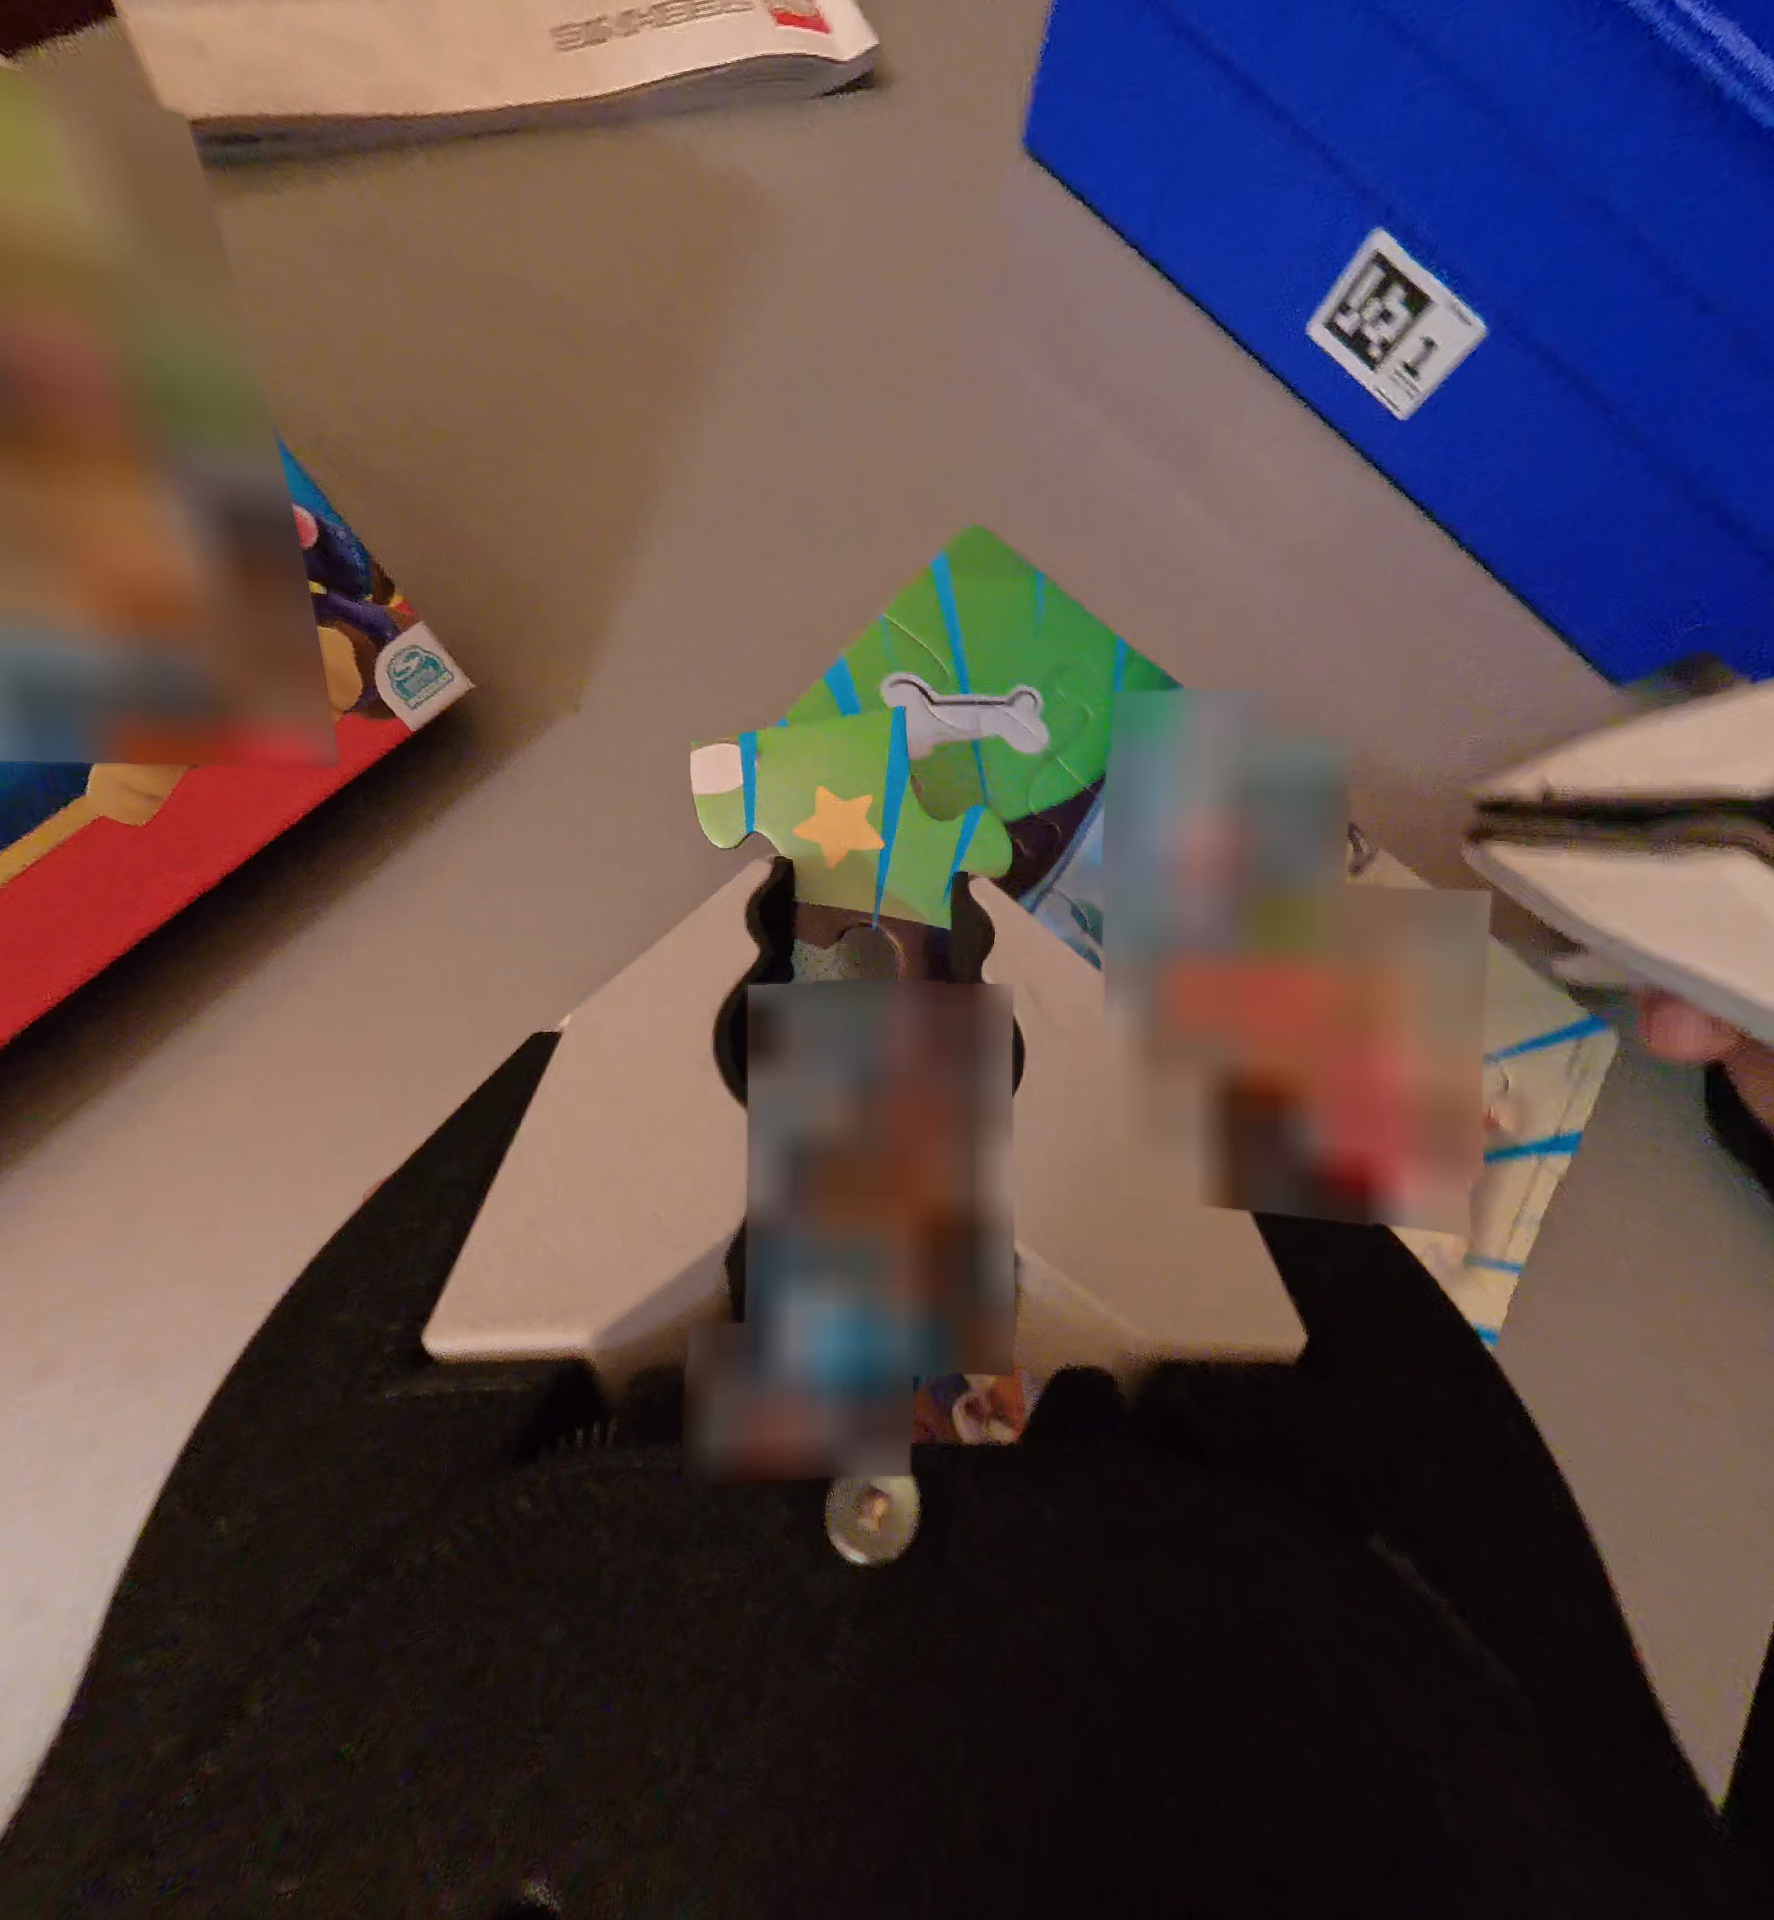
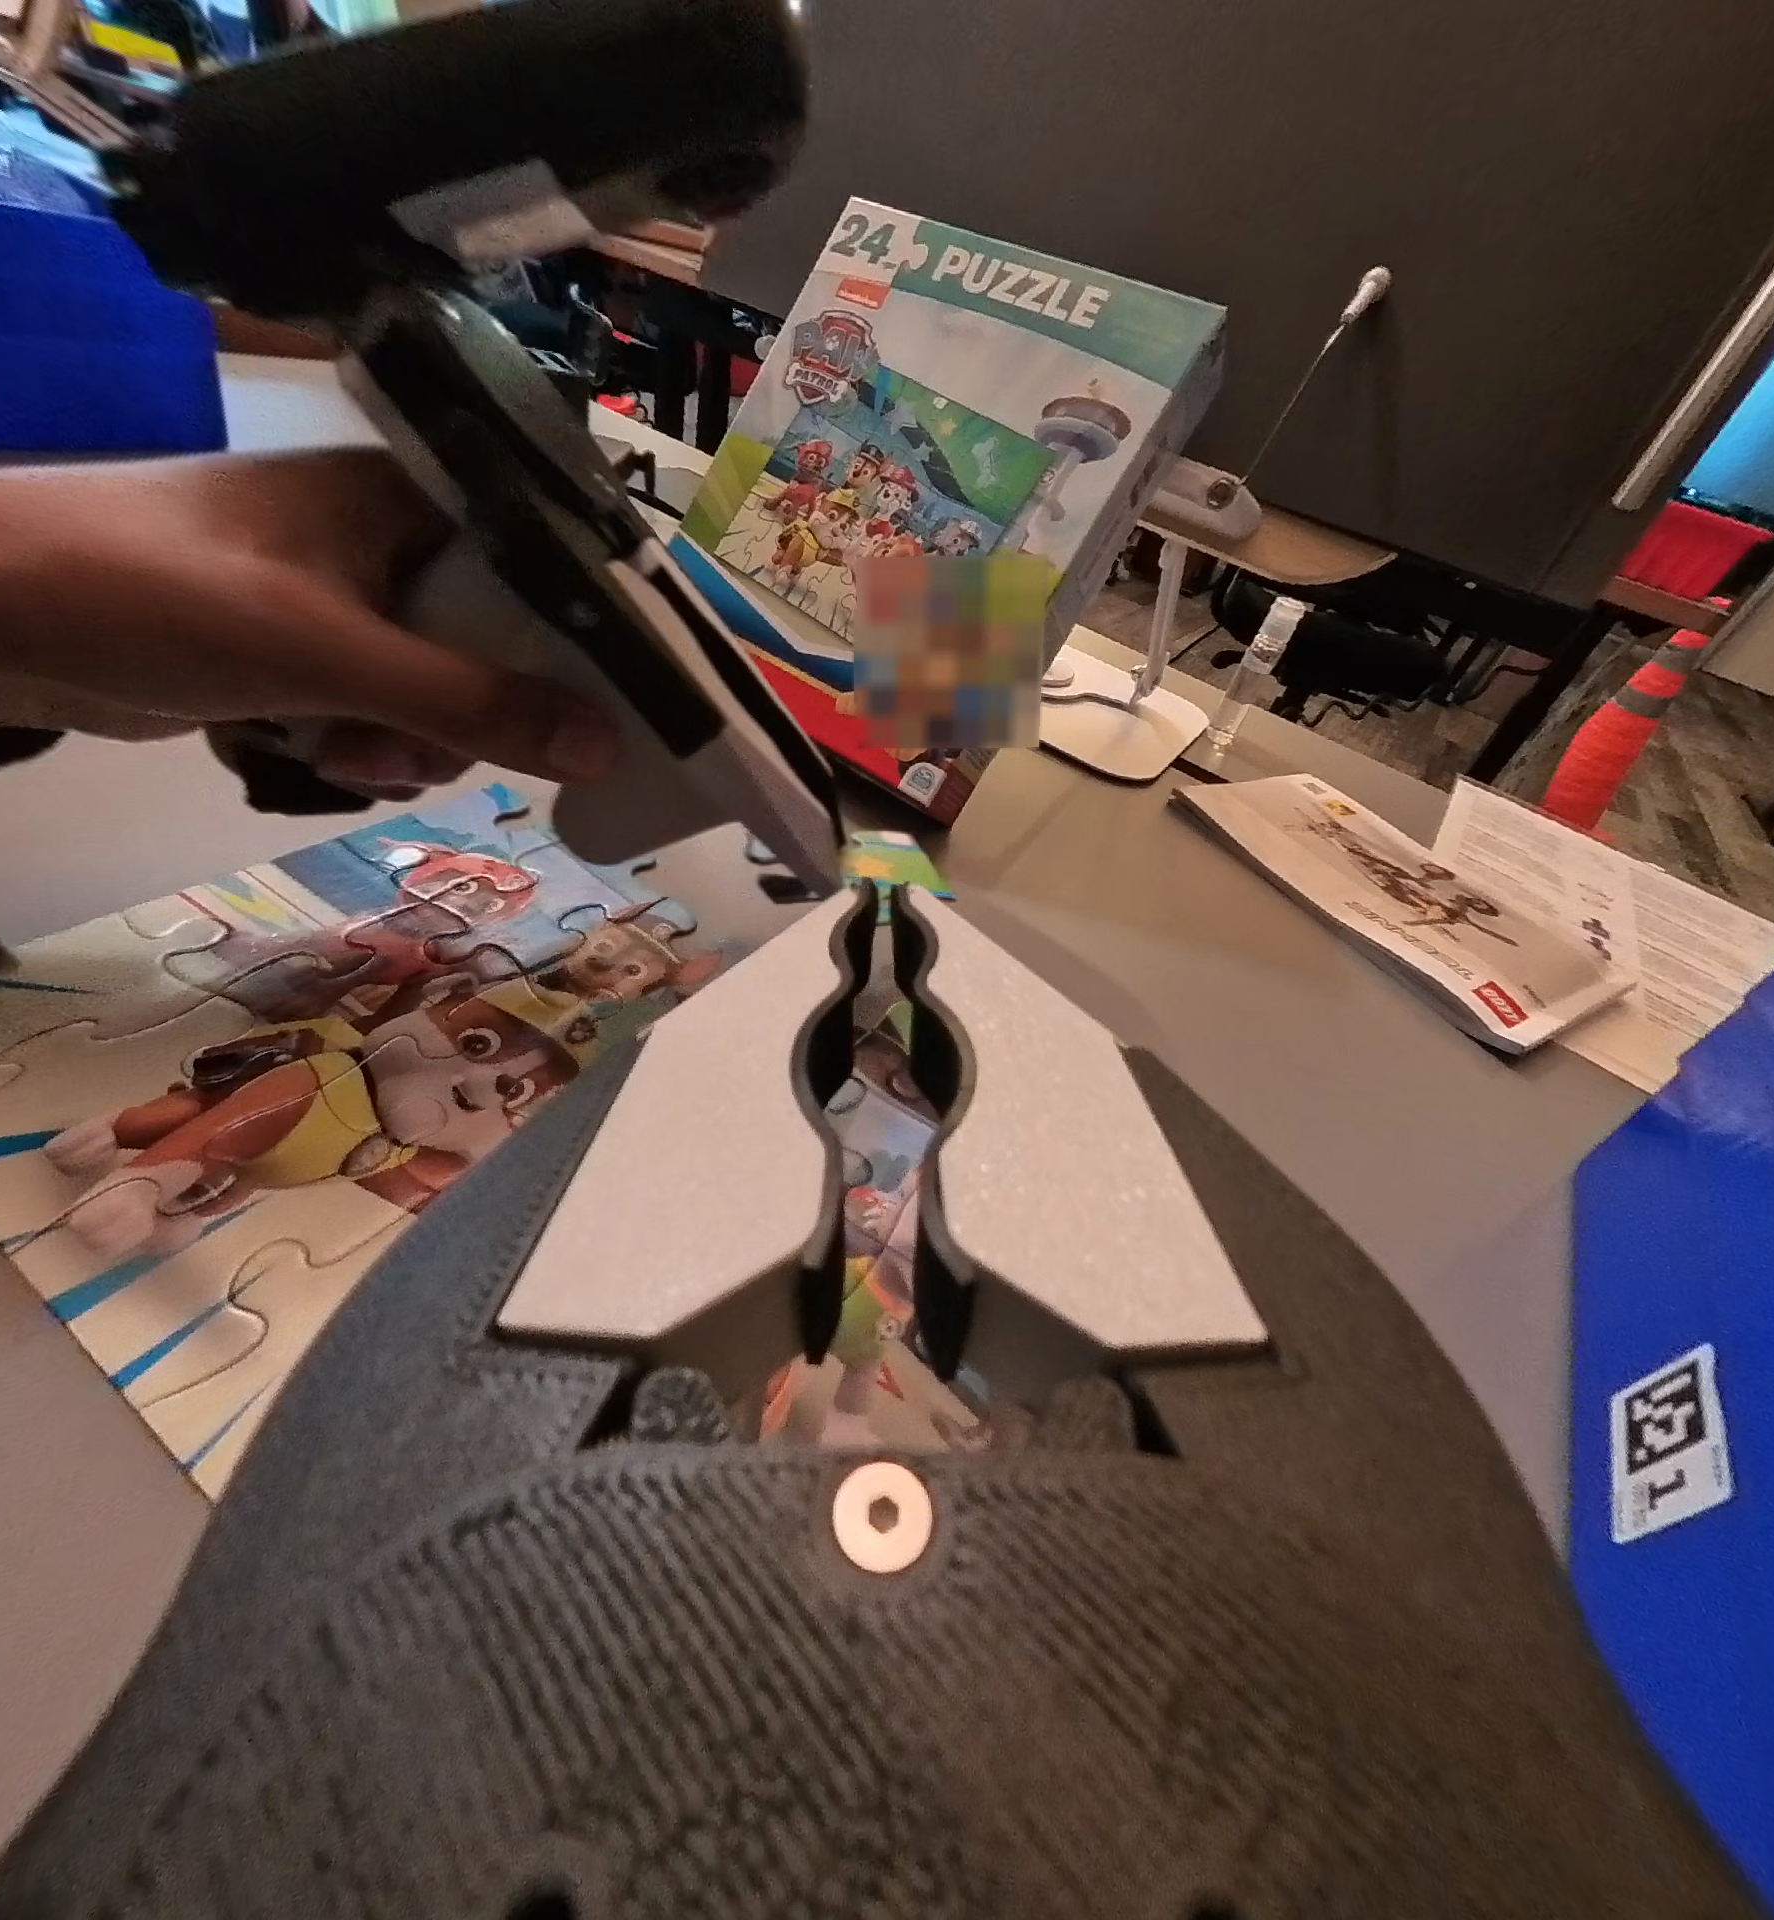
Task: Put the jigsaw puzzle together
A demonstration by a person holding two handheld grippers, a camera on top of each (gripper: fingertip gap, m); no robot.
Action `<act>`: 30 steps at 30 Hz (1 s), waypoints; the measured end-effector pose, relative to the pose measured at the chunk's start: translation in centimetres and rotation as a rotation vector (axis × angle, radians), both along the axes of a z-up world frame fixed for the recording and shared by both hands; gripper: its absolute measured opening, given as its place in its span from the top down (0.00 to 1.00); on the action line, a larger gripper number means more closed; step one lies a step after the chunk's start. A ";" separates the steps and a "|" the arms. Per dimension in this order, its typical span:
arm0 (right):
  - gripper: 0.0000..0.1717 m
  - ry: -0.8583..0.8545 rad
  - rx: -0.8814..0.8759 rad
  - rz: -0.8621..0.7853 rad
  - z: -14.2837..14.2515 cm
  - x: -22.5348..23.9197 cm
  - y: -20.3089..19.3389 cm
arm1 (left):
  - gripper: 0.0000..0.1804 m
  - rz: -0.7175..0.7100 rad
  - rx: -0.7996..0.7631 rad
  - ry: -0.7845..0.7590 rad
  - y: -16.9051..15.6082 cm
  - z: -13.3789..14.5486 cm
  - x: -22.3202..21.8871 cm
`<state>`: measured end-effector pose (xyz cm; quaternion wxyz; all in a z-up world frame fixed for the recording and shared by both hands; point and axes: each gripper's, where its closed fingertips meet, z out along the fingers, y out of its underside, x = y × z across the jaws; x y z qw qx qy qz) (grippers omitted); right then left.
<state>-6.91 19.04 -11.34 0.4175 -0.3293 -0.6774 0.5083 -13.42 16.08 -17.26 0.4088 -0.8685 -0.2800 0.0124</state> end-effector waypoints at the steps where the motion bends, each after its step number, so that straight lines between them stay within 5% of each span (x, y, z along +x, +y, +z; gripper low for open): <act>1: 1.00 0.001 0.002 0.003 0.0 0.0 -0.1 | 0.84 0.024 0.006 -0.027 0.3 -0.3 -0.4; 15: 0.99 0.005 -0.005 0.006 0.2 0.2 -0.1 | 0.82 0.081 -0.050 -0.075 1.4 -1.8 -0.9; 22: 0.99 -0.006 0.001 0.007 -0.1 0.0 -0.2 | 0.81 0.107 -0.080 -0.041 -1.2 -2.1 -1.6; 30: 1.00 -0.019 0.015 -0.003 -0.5 -0.1 0.0 | 0.91 0.152 -0.049 -0.051 -1.6 -2.8 -3.3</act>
